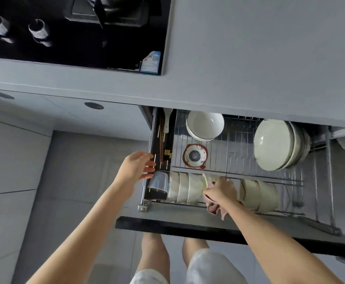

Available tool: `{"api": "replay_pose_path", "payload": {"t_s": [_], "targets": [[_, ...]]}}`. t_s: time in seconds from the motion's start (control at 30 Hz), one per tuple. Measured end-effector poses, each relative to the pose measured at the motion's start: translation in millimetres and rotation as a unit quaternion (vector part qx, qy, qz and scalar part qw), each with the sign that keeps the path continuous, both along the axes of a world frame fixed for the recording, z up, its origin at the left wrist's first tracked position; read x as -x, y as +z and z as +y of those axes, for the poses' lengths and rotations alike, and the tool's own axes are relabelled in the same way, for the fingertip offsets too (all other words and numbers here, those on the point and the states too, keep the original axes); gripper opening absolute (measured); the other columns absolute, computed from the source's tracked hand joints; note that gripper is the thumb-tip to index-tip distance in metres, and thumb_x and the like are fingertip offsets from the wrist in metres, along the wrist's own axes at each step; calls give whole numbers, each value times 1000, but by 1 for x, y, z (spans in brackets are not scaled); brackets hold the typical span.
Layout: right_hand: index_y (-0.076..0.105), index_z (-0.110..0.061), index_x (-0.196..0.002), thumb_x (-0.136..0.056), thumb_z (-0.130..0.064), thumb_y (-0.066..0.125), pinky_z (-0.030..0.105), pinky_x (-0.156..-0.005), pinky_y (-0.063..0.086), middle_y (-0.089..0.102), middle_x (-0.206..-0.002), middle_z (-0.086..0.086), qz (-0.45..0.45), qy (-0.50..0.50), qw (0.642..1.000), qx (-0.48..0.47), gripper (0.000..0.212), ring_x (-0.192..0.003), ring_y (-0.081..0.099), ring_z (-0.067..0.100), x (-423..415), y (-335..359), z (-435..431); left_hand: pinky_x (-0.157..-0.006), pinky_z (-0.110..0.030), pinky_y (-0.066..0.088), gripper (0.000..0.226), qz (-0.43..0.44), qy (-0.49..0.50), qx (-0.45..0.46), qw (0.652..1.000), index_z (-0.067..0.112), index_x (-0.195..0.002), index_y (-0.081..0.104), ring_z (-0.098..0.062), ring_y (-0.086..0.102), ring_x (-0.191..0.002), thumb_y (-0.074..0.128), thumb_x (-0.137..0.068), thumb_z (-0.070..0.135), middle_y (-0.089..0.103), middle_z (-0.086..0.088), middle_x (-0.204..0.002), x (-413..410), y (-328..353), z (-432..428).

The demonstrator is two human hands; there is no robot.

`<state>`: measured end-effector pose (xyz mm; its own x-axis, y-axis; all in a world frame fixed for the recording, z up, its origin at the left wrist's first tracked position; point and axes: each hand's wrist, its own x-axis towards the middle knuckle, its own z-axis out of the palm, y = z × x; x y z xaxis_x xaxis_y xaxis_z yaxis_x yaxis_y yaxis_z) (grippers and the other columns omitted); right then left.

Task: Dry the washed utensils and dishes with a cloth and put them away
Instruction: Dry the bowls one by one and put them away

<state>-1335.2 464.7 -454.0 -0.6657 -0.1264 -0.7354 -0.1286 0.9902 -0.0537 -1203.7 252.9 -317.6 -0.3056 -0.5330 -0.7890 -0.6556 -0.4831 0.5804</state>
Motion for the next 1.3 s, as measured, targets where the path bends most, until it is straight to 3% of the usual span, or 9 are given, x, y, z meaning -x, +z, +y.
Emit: {"api": "replay_pose_path", "payload": {"t_s": [0.23, 0.47, 0.53, 0.63, 0.77, 0.9, 1.03, 1.13, 1.3], "targets": [[55, -7, -101, -64, -53, 76, 18, -37, 37, 66, -90, 8, -52, -57, 997, 2, 62, -64, 62, 21, -15, -27, -13, -73, -30, 57, 17, -15, 40, 0, 999, 9, -103, 63, -22, 65, -79, 51, -96, 17, 67, -10, -90, -12, -5, 8], [46, -6, -113, -74, -41, 74, 24, -46, 47, 58, -83, 2, -55, 29, 998, -5, 59, -70, 62, 20, -9, 13, -26, -75, -33, 57, 17, -21, 84, 10, 996, 13, -90, 63, -22, 66, -79, 48, -97, 17, 68, -10, -89, -41, 7, -3], [43, -8, -118, -77, -42, 70, 26, -50, 49, 58, -86, 1, -32, 75, 996, 32, 60, -73, 61, 19, -6, 41, -35, -75, -34, 57, 17, -12, 95, 15, 995, 13, -90, 62, -23, 65, -80, 48, -97, 17, 68, -10, -91, -51, 16, -7], [42, -13, -132, -83, -40, 67, 21, -51, 37, 60, -115, 4, -47, 92, 982, 158, 61, -80, 54, 15, -15, 98, -66, -71, -32, 56, 16, 6, 125, 25, 992, 11, -93, 62, -20, 64, -76, 47, -97, 16, 66, -10, -90, -73, 37, -13], [45, -24, -135, -82, -37, 71, 28, -77, 40, 52, -132, 2, -114, 83, 937, 320, 61, -110, 53, 19, -48, 165, -128, -65, -27, 55, 11, 45, 163, 35, 985, 10, -100, 60, -17, 61, -72, 51, -95, 15, 64, -8, -88, -110, 66, -19], [49, -30, -130, -82, -32, 72, 29, -96, 44, 52, -129, 2, -231, 114, 895, 363, 54, -116, 53, 16, -106, 208, -193, -64, -26, 55, 17, 71, 228, 51, 970, 9, -108, 61, -17, 61, -74, 51, -95, 16, 65, -11, -94, -169, 92, -34], [49, -26, -130, -81, -27, 73, 25, -90, 47, 58, -120, 3, -297, 192, 867, 350, 54, -101, 61, 13, -203, 242, -254, -69, -26, 56, 20, 106, 259, 69, 958, 14, -108, 63, -16, 64, -83, 56, -93, 27, 67, -10, -101, -258, 121, -55], [50, -27, -126, -82, -29, 72, 22, -82, 49, 59, -112, -2, -326, 228, 848, 350, 49, -95, 62, 10, -281, 259, -293, -77, -26, 56, 25, 143, 222, 114, 958, 32, -110, 65, -10, 67, -93, 66, -85, 37, 71, -1, -100, -323, 136, -67], [53, -17, -128, -87, -23, 66, 28, -77, 53, 64, -110, 4, -411, 222, 814, 345, 44, -93, 66, 16, -419, 282, -353, -69, -19, 55, 32, 168, 298, 176, 923, 25, -109, 66, -8, 68, -74, 71, -81, 11, 66, -9, -97, -444, 154, -92]]}}
